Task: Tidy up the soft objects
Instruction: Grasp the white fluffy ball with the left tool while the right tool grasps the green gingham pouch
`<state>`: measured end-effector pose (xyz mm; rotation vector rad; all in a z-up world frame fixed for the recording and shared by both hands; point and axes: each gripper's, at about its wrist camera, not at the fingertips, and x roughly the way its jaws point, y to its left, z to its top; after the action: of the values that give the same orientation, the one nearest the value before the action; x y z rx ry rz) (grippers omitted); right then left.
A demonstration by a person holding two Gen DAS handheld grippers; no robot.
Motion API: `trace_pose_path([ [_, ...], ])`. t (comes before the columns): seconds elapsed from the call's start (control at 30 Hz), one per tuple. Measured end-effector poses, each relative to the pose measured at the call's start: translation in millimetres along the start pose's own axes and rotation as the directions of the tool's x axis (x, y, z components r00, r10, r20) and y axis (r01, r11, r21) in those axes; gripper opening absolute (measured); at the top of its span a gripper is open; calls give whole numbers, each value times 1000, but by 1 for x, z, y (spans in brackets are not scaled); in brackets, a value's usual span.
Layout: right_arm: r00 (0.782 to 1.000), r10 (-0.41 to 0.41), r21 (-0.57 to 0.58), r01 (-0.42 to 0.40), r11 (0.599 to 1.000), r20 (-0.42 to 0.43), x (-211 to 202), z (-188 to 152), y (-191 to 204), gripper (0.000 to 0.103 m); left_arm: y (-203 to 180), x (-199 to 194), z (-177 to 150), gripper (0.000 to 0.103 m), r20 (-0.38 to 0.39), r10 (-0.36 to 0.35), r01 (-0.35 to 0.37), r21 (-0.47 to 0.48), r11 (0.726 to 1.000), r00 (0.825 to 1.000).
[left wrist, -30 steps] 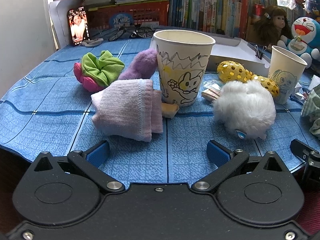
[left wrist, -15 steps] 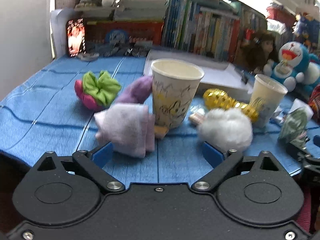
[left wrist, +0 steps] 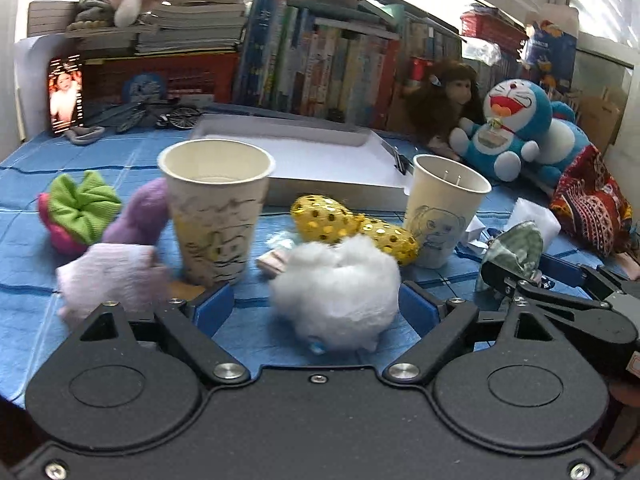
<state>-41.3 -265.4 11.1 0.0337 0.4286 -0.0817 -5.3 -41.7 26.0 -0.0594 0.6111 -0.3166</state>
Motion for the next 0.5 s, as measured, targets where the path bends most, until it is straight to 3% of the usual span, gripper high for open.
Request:
trace_pose_path([
  [0.5,1000,2,-20,-3,1000,-12,12,-7,-1,79,-14,44,-8,90,-36,34,-33,16,999,999],
])
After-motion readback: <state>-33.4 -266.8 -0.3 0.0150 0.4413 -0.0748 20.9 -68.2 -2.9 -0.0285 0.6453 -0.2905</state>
